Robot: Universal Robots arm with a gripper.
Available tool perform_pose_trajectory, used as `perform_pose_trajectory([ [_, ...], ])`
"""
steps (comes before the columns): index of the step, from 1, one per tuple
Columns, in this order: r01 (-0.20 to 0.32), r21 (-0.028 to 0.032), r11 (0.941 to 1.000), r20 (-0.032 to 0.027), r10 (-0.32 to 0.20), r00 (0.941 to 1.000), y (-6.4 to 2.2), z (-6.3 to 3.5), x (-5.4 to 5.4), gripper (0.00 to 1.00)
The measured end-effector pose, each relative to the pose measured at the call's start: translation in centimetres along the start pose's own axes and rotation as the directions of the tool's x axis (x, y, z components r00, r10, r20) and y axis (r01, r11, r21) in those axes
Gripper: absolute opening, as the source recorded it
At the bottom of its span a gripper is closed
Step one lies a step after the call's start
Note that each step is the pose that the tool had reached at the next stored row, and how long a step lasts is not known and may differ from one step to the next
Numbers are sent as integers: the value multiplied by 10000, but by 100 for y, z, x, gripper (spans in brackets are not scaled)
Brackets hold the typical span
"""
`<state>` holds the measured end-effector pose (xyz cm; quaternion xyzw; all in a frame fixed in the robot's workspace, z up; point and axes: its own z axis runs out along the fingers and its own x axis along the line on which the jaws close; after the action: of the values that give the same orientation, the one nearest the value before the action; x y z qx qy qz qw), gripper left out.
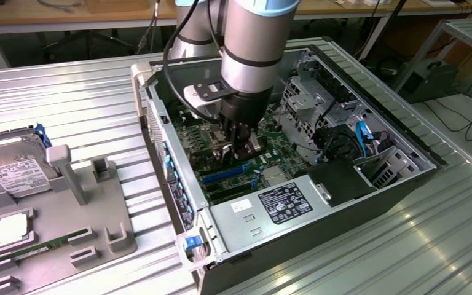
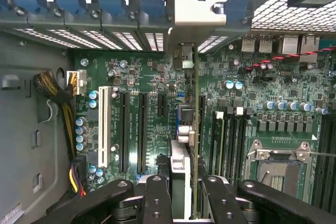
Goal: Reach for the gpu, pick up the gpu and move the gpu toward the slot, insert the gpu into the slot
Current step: 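Insert the gpu into the slot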
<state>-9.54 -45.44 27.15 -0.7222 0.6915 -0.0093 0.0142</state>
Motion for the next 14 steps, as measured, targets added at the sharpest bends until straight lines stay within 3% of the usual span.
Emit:
perform_pose_trajectory([
  [14,-1,-1,10000,0,1,10000,42,85,-14,28],
])
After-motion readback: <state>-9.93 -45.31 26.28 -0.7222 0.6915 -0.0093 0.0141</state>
